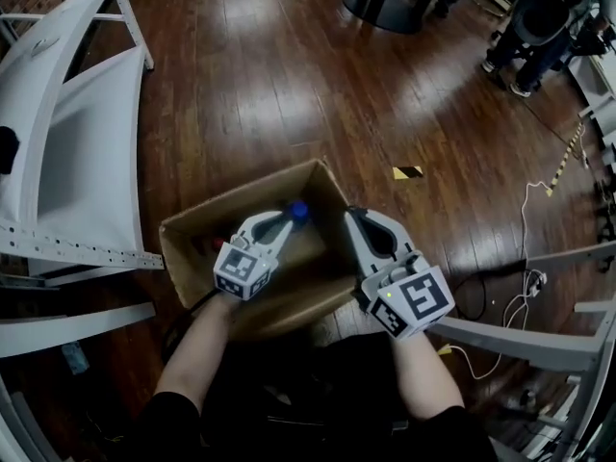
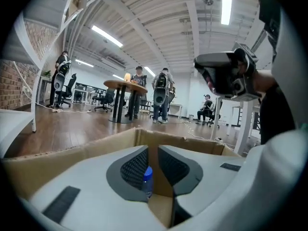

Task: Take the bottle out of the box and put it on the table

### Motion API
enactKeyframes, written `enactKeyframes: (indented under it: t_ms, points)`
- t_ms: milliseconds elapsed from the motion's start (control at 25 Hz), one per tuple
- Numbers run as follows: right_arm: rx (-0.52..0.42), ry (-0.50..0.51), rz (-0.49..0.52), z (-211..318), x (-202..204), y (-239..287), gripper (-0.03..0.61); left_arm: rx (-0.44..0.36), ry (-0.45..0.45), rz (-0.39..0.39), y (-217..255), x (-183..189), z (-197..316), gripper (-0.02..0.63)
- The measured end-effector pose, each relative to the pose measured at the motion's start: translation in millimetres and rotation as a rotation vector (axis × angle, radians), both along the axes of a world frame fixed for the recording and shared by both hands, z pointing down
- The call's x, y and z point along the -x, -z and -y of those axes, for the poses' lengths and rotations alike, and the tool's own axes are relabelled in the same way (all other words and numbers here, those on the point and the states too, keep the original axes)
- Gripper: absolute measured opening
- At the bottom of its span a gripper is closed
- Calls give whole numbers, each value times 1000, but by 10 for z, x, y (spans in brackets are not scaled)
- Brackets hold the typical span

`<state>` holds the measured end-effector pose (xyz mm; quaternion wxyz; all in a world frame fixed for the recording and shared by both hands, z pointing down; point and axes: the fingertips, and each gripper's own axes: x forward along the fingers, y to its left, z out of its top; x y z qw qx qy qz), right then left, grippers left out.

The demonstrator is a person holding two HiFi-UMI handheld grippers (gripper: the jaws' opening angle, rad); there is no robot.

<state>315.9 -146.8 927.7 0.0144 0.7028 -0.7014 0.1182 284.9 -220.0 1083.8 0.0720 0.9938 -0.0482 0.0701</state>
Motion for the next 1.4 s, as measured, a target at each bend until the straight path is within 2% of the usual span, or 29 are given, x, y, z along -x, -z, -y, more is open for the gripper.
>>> enactKeyframes:
  t_ms: [80, 120, 240, 320, 440, 720, 880, 1000, 1160, 1400]
  points:
    - [4, -13, 47, -79, -35, -14, 5, -9, -10, 54, -248, -118, 4, 173]
    - [8, -16, 60, -111, -40, -13, 5, -23, -10, 80, -361, -174, 16, 210]
    - [15, -30, 61, -191, -66, 27, 5, -52, -12, 144, -688, -323, 41, 311]
    - [23, -41, 58, -247, -103, 23, 5, -58, -11, 162, -846, -412, 63, 344]
    - [38, -61, 65, -324, -177, -22, 5, -52, 4, 187, -1073, -536, 126, 364]
    - [66, -79, 72, -422, -225, -77, 5, -19, -5, 320, -1707, -716, 162, 399]
    - [75, -85, 97, -453, -235, -118, 5, -8, 0, 335, -1875, -784, 214, 400]
    - [68, -76, 103, -477, -194, -108, 5, -36, -21, 343, -1966, -809, 169, 368]
    - [90, -60, 85, -461, -190, -142, 5, -63, -22, 331, -1947, -944, 196, 370]
    - [119, -43, 69, -453, -136, -217, 5, -4, 0, 377, -1986, -882, 226, 367]
